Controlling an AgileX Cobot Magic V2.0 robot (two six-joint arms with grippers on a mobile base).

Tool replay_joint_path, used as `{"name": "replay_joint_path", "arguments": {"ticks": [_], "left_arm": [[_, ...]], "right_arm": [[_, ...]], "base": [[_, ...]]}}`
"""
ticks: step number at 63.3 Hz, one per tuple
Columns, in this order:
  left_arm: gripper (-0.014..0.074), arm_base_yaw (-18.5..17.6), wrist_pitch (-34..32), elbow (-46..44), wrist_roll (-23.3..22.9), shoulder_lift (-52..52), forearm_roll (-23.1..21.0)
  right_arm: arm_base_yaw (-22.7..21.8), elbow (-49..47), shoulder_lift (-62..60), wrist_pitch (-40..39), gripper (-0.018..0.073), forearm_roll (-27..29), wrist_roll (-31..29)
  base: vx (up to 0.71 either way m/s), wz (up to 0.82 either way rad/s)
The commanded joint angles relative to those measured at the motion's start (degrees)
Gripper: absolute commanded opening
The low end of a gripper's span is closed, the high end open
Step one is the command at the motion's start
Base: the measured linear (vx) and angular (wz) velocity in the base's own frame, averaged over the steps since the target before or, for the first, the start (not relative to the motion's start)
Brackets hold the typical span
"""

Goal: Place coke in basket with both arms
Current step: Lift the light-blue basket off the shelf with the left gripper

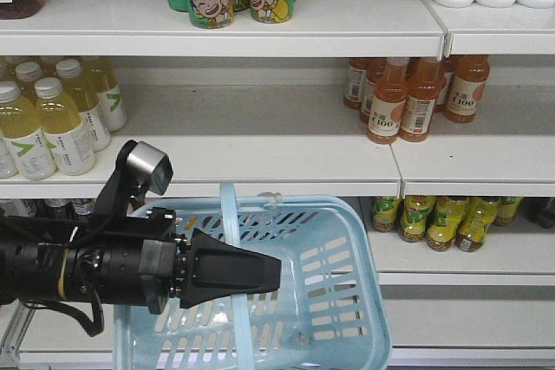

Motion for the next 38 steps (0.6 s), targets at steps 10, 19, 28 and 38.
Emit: {"name": "replay_joint_path", "arguments": {"ticks": [10, 19, 28, 38], "left_arm": [[-0.0008, -1.37, -12.18, -1.16, 0.26, -4.13, -6.68], [-0.0008, -1.37, -12.18, -1.16, 0.26, -4.24, -6.49], [-0.0008, -1.37, -12.18, -1.16, 0.26, -4.24, -6.16], [-0.0008, -1.37, -12.18, -1.16, 0.26, -4.24, -6.16]], "right_arm": [[-0.43, 0.63, -1.03, -3.95, -0.0002, -0.41, -0.05], [-0.43, 0.63, -1.03, -3.95, -0.0002, -0.41, -0.05], [-0.43, 0.63, -1.03, -3.95, -0.0002, -0.41, -0.05], [-0.43, 0.63, -1.03, -3.95, -0.0002, -0.41, -0.05]], "base": [[0.00, 0.00], [0.00, 0.00], [0.00, 0.00], [0.00, 0.00]]}}
